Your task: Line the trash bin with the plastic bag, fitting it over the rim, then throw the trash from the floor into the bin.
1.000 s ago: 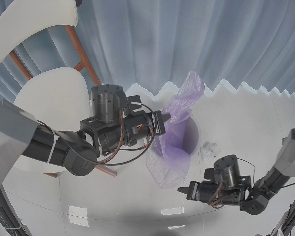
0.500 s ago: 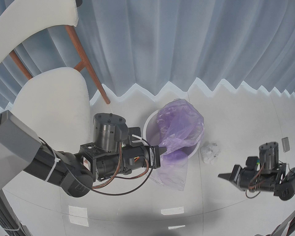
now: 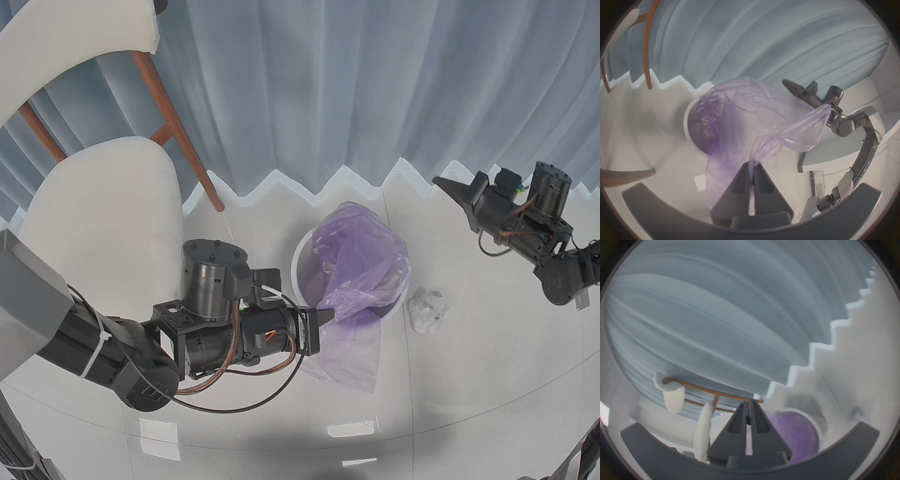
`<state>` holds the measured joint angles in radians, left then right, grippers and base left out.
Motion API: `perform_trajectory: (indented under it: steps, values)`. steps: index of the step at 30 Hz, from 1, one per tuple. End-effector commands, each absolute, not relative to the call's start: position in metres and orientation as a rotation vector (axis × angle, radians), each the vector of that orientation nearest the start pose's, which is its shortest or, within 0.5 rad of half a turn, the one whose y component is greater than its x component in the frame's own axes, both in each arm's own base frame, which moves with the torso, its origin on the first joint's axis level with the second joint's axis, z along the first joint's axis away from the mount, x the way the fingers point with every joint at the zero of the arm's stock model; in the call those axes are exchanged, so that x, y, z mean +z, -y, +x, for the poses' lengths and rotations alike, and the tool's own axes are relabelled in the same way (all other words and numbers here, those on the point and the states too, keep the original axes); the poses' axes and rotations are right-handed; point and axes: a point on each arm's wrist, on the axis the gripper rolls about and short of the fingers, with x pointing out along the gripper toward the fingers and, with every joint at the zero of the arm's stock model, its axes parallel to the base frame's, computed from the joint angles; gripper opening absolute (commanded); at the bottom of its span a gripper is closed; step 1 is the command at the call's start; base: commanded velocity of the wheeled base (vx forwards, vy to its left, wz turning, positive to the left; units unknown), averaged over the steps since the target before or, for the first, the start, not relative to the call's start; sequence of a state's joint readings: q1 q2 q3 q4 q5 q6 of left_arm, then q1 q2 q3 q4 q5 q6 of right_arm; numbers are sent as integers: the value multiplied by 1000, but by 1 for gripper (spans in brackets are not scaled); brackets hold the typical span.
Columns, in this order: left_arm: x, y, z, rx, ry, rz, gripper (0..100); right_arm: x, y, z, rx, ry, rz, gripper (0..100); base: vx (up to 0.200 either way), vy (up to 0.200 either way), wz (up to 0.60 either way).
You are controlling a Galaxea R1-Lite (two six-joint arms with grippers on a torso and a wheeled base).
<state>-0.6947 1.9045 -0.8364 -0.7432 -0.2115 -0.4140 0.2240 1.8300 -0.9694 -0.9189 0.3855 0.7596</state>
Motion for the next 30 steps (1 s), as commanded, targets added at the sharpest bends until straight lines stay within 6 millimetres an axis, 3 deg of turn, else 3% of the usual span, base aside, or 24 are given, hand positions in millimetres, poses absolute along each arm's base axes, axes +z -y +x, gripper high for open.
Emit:
perform_trajectory:
  steps: [1,7,12,18,23,25,30]
  values:
    - [136,220,259,-811,-500,-301,0,163,-120,384,784,-218,705,0,0,0,0]
    - [136,220,260,-812,-497,-300,0,138,-166,372,892,-304,699,0,0,0,0]
    - [136,220,259,-811,-500,-301,0,128,-178,364,924,-354,696,0,0,0,0]
    - [137,218,262,-803,-494,-306,0,110,-175,356,908,-423,685,0,0,0,0]
    - [136,215,267,-787,-492,-314,0,85,-156,356,844,-473,646,0,0,0,0]
    - [138,214,269,-787,-475,-321,0,65,-148,353,809,-510,605,0,0,0,0]
    - [138,212,272,-784,-462,-330,0,56,-143,357,760,-494,560,0,0,0,0]
